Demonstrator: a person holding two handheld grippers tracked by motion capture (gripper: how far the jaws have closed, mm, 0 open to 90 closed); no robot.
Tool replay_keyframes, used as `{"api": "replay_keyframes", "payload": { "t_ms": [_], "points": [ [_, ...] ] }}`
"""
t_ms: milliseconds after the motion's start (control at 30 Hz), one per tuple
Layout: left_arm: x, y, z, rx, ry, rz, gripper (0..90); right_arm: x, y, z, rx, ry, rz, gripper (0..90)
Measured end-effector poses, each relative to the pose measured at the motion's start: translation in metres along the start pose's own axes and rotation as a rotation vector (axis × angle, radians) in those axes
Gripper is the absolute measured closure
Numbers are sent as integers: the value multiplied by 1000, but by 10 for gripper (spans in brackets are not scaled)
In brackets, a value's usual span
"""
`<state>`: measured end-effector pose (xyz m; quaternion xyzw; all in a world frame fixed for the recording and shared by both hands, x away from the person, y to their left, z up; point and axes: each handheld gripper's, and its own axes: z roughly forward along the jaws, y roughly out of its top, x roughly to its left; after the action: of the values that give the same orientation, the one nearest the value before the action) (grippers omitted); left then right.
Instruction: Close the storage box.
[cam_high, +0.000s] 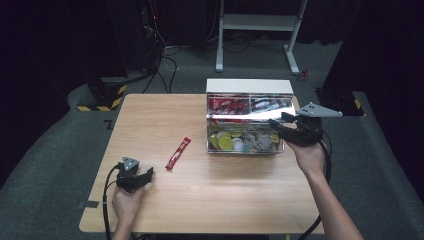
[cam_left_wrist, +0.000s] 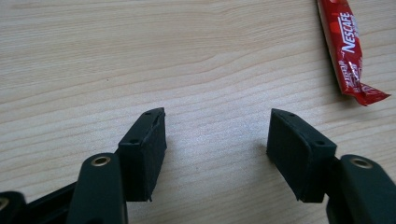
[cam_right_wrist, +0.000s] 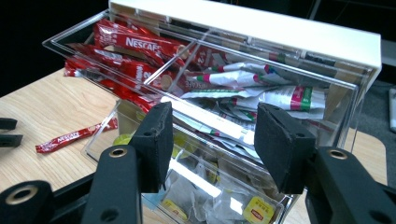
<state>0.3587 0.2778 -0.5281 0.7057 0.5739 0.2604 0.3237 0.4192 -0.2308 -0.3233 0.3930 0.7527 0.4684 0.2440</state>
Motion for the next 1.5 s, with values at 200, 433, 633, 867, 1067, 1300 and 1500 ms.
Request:
{"api": "replay_keyframes", "payload": {
  "t_ms": [200, 433, 633, 867, 1067, 1300, 1500],
  "points": [
    [0, 0, 0, 0, 1, 0, 378, 1, -7, 5, -10, -13, -21, 478],
    [0, 0, 0, 1, 2, 0, 378, -4, -11, -6, -35, -9, -3, 471],
    [0, 0, 0, 1, 3, 0, 377, -12, -19, -14, -42, -13, 24, 461],
    [0, 0, 0, 0, 5, 0, 377, -22, -38, -23, -52, -25, 56, 460],
    [0, 0, 0, 0, 6, -1, 377, -24, -48, -30, -51, -29, 63, 458],
    [0, 0, 0, 1, 4, 1, 373, -21, -62, -32, -42, -55, 44, 439],
    [0, 0, 0, 1, 3, 1, 372, -20, -77, -30, -27, -48, 60, 434]
  ]
}}
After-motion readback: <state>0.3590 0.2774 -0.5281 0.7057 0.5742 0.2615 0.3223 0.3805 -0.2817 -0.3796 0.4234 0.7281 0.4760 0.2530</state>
